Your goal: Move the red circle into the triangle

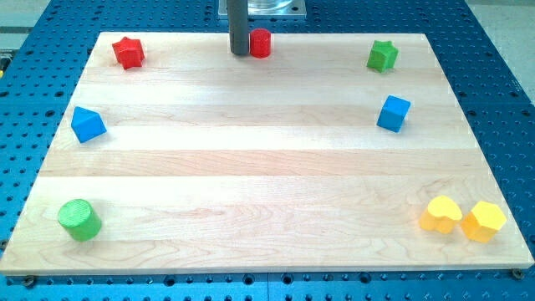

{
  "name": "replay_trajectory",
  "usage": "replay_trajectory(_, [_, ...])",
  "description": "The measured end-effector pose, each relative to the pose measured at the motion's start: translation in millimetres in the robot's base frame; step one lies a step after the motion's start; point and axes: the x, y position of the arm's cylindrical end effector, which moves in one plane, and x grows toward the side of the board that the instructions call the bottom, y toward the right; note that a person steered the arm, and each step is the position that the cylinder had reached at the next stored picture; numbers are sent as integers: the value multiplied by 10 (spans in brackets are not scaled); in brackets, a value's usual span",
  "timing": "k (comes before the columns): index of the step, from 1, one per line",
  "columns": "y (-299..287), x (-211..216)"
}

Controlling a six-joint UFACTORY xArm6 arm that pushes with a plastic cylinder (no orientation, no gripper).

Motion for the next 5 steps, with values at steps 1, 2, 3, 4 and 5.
replay_trajectory(1, [-235,-198])
replay_trajectory(2, [158,-326])
replay_trajectory(3, [970,-274])
replay_trajectory(4, [753,88])
replay_trajectory(5, [-398,124])
